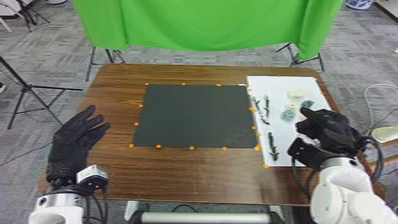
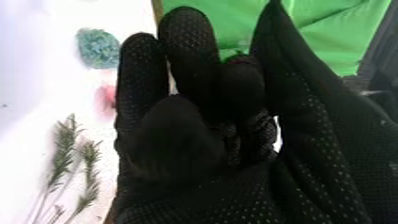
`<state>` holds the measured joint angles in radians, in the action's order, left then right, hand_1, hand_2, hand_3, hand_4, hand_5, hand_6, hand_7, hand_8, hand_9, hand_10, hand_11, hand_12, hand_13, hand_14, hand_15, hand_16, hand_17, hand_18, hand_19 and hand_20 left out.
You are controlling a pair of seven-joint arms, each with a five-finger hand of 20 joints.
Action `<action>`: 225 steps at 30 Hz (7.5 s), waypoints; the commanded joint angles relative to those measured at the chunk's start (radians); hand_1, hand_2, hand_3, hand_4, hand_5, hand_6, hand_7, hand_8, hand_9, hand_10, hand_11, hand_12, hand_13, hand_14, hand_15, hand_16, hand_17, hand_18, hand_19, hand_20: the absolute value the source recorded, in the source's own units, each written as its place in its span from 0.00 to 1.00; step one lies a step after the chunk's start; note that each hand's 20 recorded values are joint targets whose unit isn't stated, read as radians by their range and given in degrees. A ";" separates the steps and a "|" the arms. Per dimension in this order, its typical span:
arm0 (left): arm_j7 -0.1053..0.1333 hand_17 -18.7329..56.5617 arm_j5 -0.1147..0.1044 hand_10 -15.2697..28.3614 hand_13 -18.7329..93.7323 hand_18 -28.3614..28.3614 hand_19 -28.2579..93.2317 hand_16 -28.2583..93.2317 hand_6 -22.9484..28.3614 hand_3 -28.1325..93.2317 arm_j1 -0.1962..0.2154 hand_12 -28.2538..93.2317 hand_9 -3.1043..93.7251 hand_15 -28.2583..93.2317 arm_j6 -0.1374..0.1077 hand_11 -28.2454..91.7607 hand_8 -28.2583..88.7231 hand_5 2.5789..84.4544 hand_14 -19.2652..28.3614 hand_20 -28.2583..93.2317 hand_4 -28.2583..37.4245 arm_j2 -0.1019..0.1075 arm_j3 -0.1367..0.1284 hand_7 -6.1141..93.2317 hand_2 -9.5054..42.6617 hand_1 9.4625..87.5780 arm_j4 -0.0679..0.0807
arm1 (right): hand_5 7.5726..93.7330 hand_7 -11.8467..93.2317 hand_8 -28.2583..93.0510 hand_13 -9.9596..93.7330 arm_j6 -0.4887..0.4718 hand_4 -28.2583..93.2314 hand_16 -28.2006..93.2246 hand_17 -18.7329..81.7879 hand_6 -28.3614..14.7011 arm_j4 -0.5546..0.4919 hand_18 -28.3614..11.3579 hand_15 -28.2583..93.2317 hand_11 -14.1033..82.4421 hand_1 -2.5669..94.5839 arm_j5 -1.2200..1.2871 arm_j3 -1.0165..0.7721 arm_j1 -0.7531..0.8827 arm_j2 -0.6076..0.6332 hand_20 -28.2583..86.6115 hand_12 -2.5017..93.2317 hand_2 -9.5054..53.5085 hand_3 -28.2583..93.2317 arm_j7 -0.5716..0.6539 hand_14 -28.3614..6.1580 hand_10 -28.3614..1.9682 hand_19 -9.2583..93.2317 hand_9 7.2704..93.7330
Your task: Arrange flowers
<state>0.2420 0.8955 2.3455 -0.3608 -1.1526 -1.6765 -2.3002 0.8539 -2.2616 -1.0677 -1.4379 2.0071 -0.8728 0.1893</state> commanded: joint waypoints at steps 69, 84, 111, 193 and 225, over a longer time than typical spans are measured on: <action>0.008 0.13 0.000 0.79 0.40 0.90 0.73 0.15 0.65 0.92 0.009 0.31 0.40 0.66 0.019 0.46 0.15 0.45 0.95 0.25 0.10 0.045 -0.044 0.22 0.28 0.19 -0.001 | 0.63 0.52 0.08 0.71 -0.731 0.00 0.36 0.52 0.47 0.159 0.16 0.91 0.68 0.37 -1.124 0.609 -0.428 0.215 0.23 0.23 0.00 0.93 0.965 0.45 0.28 0.96 0.66; 0.002 0.13 0.002 0.79 0.40 0.90 0.73 0.15 0.65 0.92 0.019 0.31 0.40 0.67 0.025 0.46 0.15 0.46 0.95 0.25 0.10 0.047 -0.057 0.22 0.28 0.19 -0.007 | 0.63 0.52 0.08 0.72 -0.871 0.00 0.36 0.52 0.48 0.197 0.15 0.90 0.68 0.38 -1.151 0.762 -0.491 0.227 0.23 0.23 0.00 0.94 0.956 0.46 0.28 0.97 0.67; -0.021 0.13 0.009 0.79 0.41 0.90 0.73 0.15 0.65 0.92 0.029 0.31 0.40 0.67 0.036 0.46 0.15 0.45 0.95 0.25 0.09 0.031 -0.074 0.22 0.28 0.19 -0.010 | 0.76 0.51 0.25 0.81 -0.940 0.00 0.38 0.57 0.56 0.272 0.17 0.89 0.59 0.51 -1.025 0.738 -0.395 0.171 0.24 0.35 0.00 0.87 0.948 0.56 0.50 1.00 0.82; -0.028 0.13 -0.004 0.80 0.40 0.90 0.73 0.15 0.65 0.91 0.138 0.31 0.40 0.67 -0.023 0.46 0.15 0.45 0.95 0.25 0.10 0.025 -0.190 0.22 0.29 0.20 -0.052 | 0.85 0.50 0.42 0.89 -0.702 0.00 0.39 0.61 0.57 0.264 0.15 0.94 0.70 0.52 -1.141 0.877 -0.981 -0.074 0.41 0.38 0.00 0.97 0.734 0.64 0.51 1.00 0.89; -0.040 0.13 0.006 0.81 0.41 0.91 0.74 0.15 0.66 0.90 -0.032 0.31 0.40 0.66 0.033 0.45 0.15 0.45 0.97 0.24 0.11 0.086 -0.159 0.22 0.30 0.20 0.003 | 0.85 0.50 0.41 0.89 -0.842 0.00 0.39 0.61 0.58 0.676 0.15 0.94 0.71 0.52 -0.959 1.027 -1.104 -0.483 0.41 0.38 0.00 0.96 0.699 0.65 0.52 1.00 0.89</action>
<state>0.2011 0.8994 2.3245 -0.3415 -1.0781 -1.8466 -2.3019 0.0718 -1.6149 -2.0196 -0.3709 0.8546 -1.3272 0.8833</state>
